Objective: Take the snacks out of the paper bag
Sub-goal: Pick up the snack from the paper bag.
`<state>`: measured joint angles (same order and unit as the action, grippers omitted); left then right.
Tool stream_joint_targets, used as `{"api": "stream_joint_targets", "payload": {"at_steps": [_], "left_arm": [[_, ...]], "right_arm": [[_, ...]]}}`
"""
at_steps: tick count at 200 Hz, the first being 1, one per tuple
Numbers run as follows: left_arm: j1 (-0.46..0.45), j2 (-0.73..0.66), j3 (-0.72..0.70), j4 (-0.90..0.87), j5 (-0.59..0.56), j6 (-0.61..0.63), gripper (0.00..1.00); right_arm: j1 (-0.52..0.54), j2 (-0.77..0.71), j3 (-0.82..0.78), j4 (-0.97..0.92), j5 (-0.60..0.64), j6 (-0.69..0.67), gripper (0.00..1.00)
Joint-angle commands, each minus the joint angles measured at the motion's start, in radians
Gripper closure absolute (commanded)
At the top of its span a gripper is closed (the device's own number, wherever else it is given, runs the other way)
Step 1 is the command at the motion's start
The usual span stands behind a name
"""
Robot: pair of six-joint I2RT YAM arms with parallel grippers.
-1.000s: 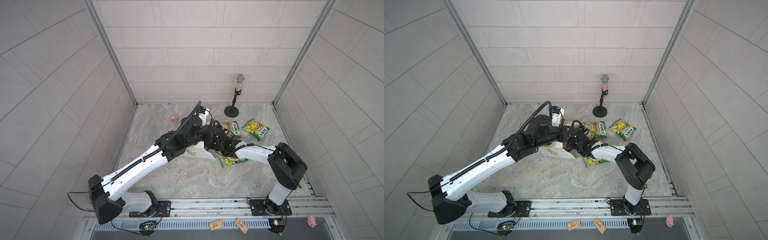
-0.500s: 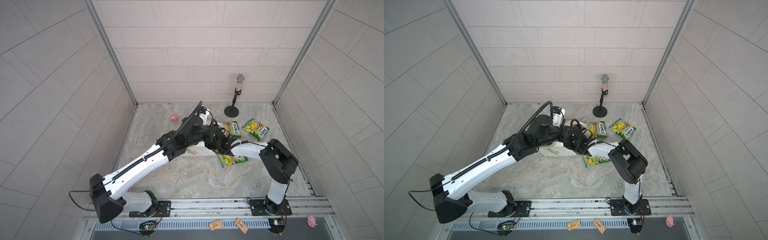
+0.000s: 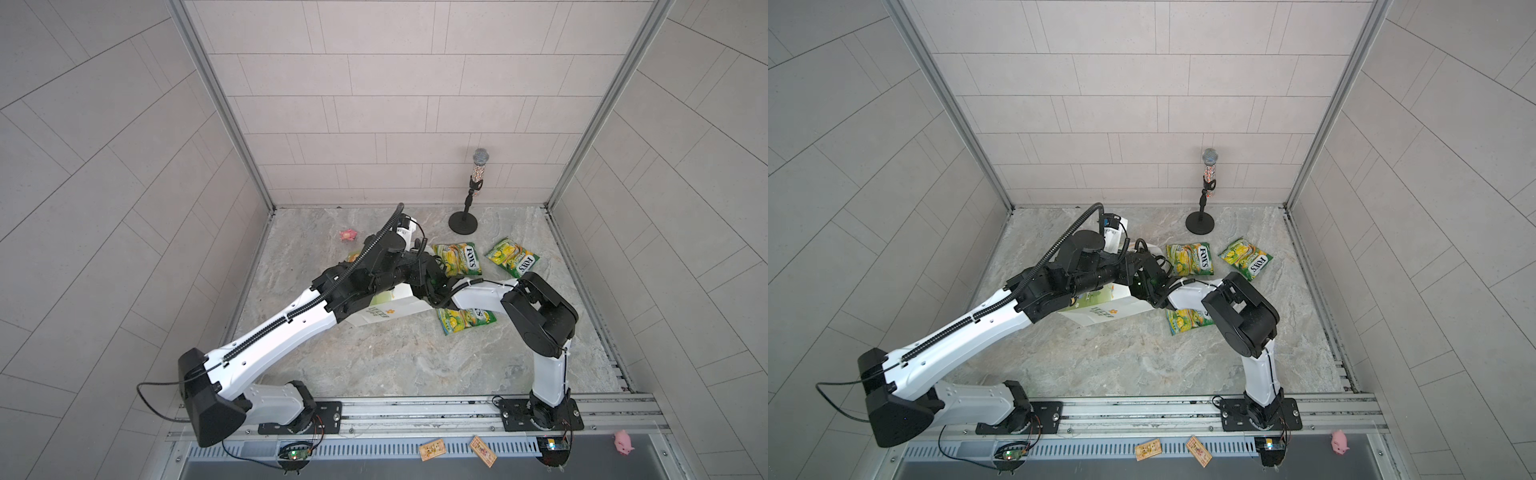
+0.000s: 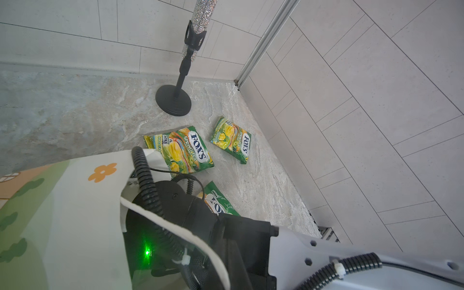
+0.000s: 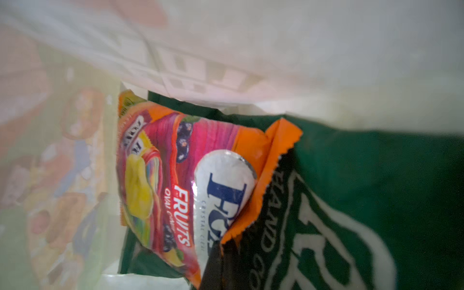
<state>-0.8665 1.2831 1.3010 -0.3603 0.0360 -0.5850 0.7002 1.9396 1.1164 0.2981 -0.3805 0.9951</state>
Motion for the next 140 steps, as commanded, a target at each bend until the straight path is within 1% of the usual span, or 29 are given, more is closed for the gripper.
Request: {"api": "stream_joint_targets", "payload": {"at_steps": [1,35,53,90,109,140], "left_arm": [[-0.005,-0.060,0.009,-0.005,-0.060,0.022,1.00],[-0.006,-0.094,-0.008,-0.055,-0.182,0.023,1.00],[-0.005,-0.103,-0.018,-0.075,-0.231,0.021,1.00],[-0.005,-0.109,-0.023,-0.098,-0.282,0.016,1.00],[-0.005,-0.114,-0.028,-0.097,-0.281,0.017,1.00],[-0.005,-0.111,-0.028,-0.100,-0.279,0.020,1.00]], "right_arm": [[-0.002,-0.039,0.010,0.004,-0.042,-0.035,1.00],[-0.014,-0.129,-0.012,-0.029,-0.080,-0.079,1.00],[-0.023,-0.181,-0.030,-0.028,-0.122,-0.090,1.00],[-0.049,-0.276,-0.089,-0.010,-0.184,-0.090,1.00],[-0.069,-0.326,-0.124,-0.009,-0.194,-0.085,1.00],[-0.095,-0.410,-0.148,-0.023,-0.208,-0.114,1.00]]}}
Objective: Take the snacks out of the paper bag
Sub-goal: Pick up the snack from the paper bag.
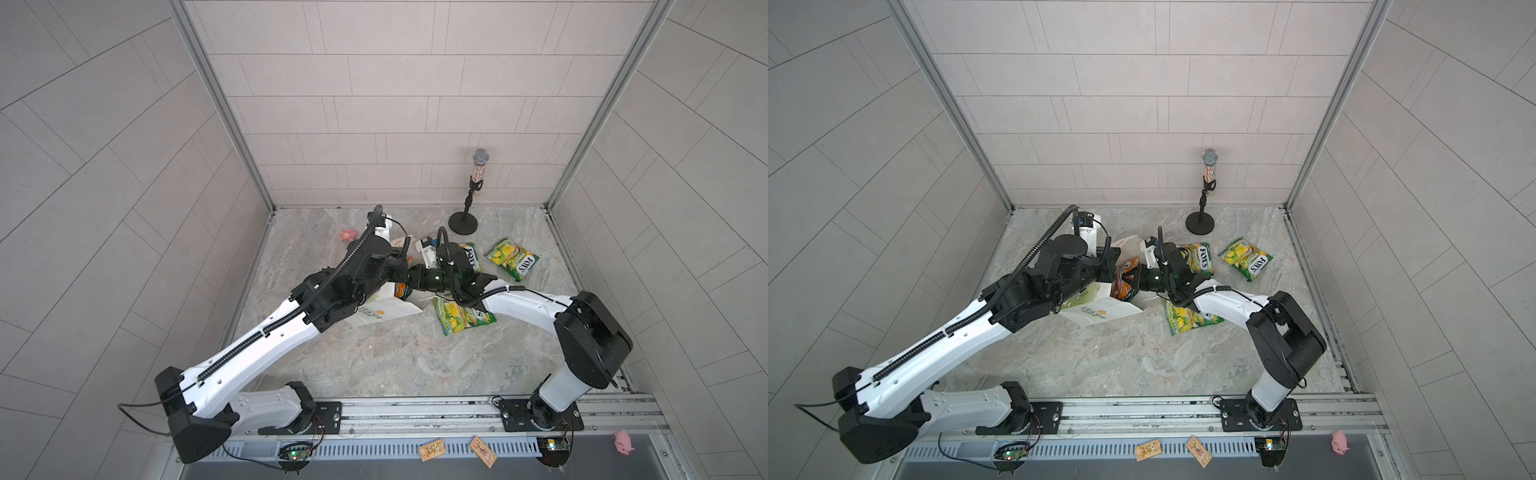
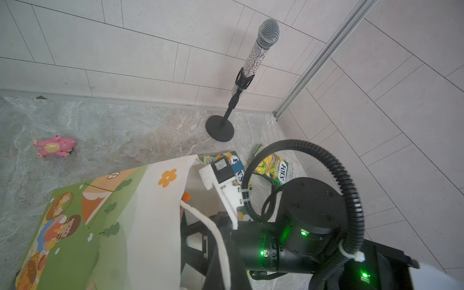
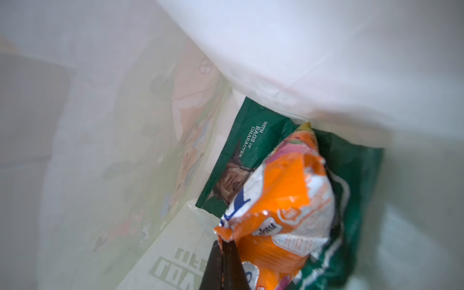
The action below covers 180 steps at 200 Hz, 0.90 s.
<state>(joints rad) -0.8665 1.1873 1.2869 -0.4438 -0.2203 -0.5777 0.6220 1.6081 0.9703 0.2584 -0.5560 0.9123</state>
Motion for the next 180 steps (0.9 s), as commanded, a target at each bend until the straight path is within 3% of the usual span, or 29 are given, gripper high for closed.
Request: {"api": "stream_joint_targets", "payload": {"at_steps": [1,88,126,180], "left_arm": [[-0.005,-0.015,-0.014,-0.016,-0.022,0.012,1.00],[-0.005,-0.004,-0.008,-0.013,-0.001,0.021,1.00],[-0.005,0.004,-0.008,-0.030,-0.058,-0.005,1.00],[-0.005,0.016,-0.008,-0.044,-0.085,-0.016,1.00]], "right_arm": [[-0.018,-0.081,-0.002,0.015,-0.033,-0.031,1.00],[-0.103,-0.250,-0.038,-0.079,-0.040,-0.078,1.00],[-0.110,-0.360,-0.045,-0.077,-0.023,-0.091,1.00],[-0.140,-0.511,0.029,-0.216,-0.017,-0.139,1.00]]}}
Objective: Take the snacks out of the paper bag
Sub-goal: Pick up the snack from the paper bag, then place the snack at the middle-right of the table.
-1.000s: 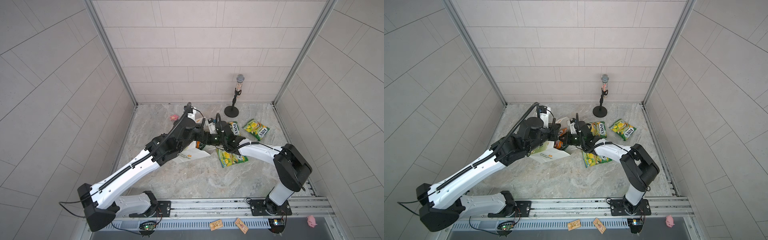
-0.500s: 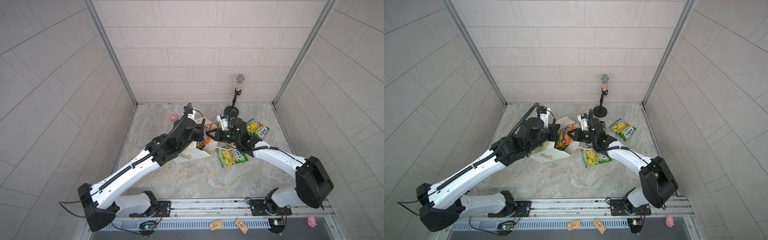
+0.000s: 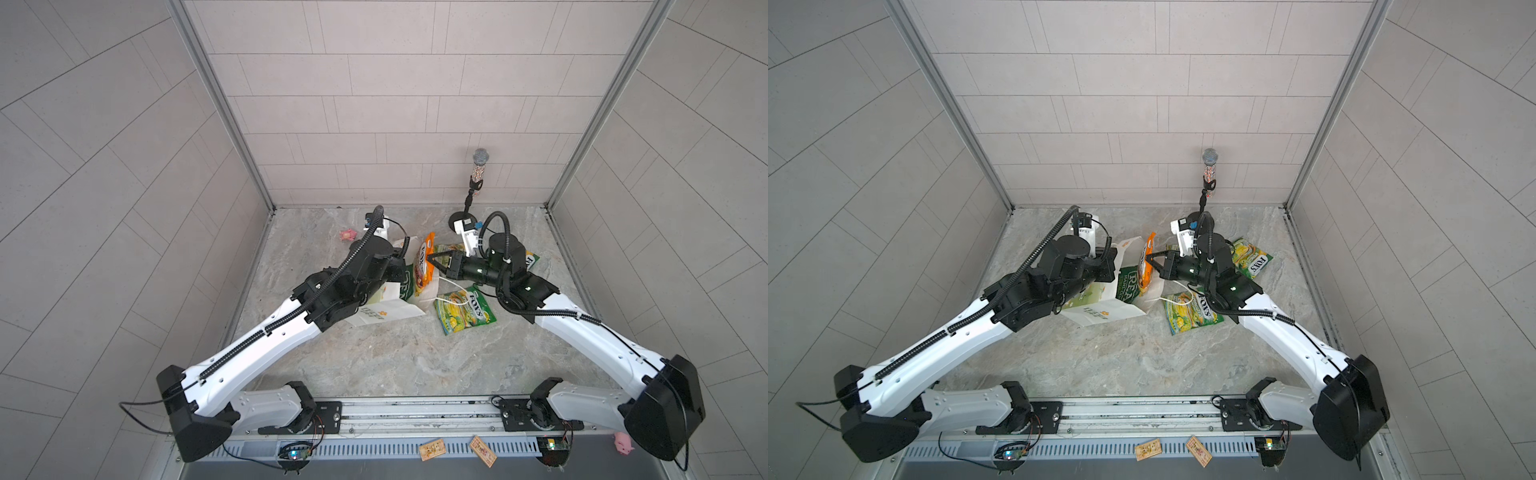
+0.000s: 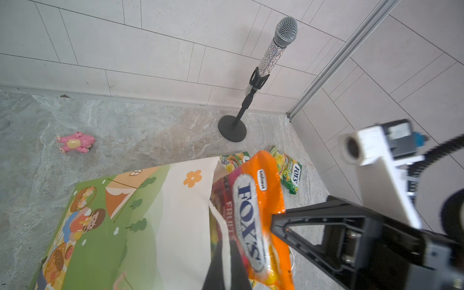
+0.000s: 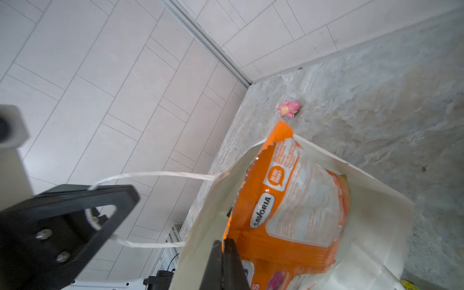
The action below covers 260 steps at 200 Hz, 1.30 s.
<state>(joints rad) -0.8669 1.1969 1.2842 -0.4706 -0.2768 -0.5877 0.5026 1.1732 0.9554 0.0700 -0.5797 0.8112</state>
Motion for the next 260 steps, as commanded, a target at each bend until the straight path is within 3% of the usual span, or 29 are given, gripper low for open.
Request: {"api": "stream_joint_targets", "payload": {"at_steps": [1,66,137,159,191,227,260], "left_arm": [[-0.004,0.006,-0.005,-0.017,-0.028,-0.008,1.00],[-0.005,0.002,-0.006,-0.023,-0.048,-0.015,1.00],[-0.005,-0.018,-0.012,-0.026,-0.057,-0.004,1.00],[-0.004,-0.026,-0.014,-0.025,-0.055,-0.003,1.00],[-0.005,-0.033,-0.017,-0.021,-0.048,0.006,1.00],[-0.005,-0.048,-0.032,-0.007,-0.050,0.017,1.00],[-0.006,-0.052,-0.032,-0.005,-0.043,0.020,1.00]], "right_arm": [[-0.021,-0.079,0.045,-0.030,0.008,-0.039,1.00],[-0.147,-0.209,0.094,-0.231,0.063,-0.111,1.00],[-0.489,-0.265,0.105,-0.539,0.086,-0.269,1.00],[-0.536,-0.248,0.083,-0.584,0.131,-0.333,1.00],[-0.593,-0.171,0.050,-0.587,0.127,-0.368,1.00],[-0.655,-0.066,0.022,-0.478,-0.029,-0.374,1.00],[-0.667,0.001,0.002,-0.451,-0.002,-0.379,1.00]]}}
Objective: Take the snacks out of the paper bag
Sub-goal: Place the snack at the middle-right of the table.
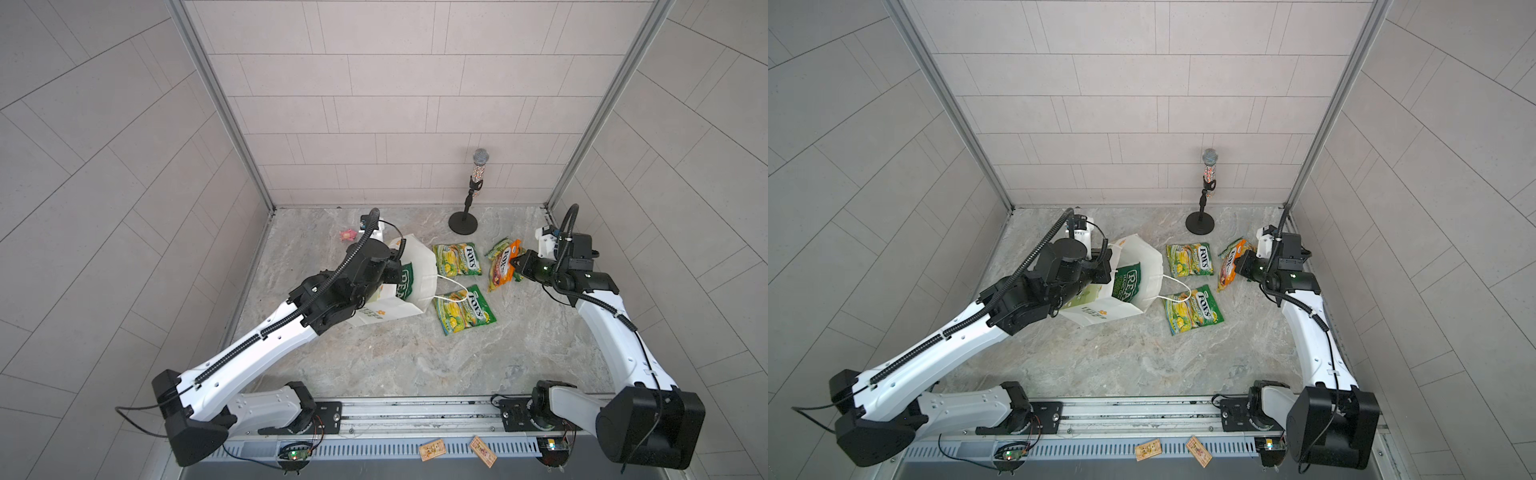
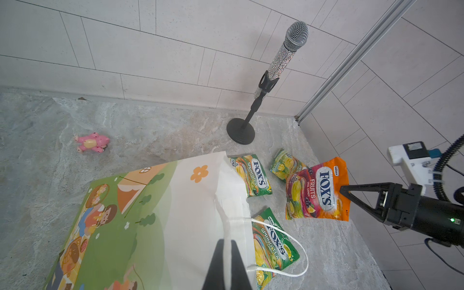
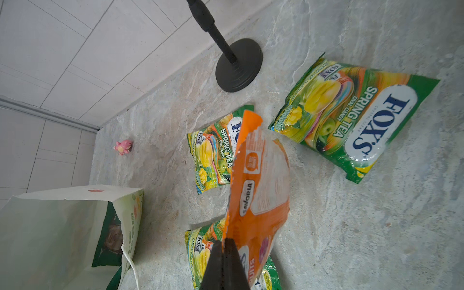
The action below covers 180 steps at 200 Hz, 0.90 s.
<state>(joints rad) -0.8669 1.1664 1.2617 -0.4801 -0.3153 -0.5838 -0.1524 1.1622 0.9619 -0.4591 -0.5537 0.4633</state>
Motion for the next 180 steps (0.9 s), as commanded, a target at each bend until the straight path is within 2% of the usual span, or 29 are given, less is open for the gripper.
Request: {"api": "stream_joint_targets", "payload": {"at_steps": [1,80,155,180], "left_arm": [[-0.005,-0.022,-0.010,0.005,-0.004,0.015,1.00],[-0.004,-0.014,-0.005,0.017,0.008,0.027,1.00],[-0.004,-0.025,-0.009,0.017,0.021,0.030,1.00],[-0.006,-0.027,-0.008,0.019,0.037,0.030,1.00]], "right_arm": [[-0.013,0.014,-0.005,0.078,-0.028,-0.031,1.00],[-0.131,0.071,-0.164,0.086,-0.059,-0.024,1.00],[-0.135,0.052,-0.186,-0.096,0.328,-0.063,1.00],[-0.136,0.075,-0.190,-0.115,0.398,-0.064,1.00]]}}
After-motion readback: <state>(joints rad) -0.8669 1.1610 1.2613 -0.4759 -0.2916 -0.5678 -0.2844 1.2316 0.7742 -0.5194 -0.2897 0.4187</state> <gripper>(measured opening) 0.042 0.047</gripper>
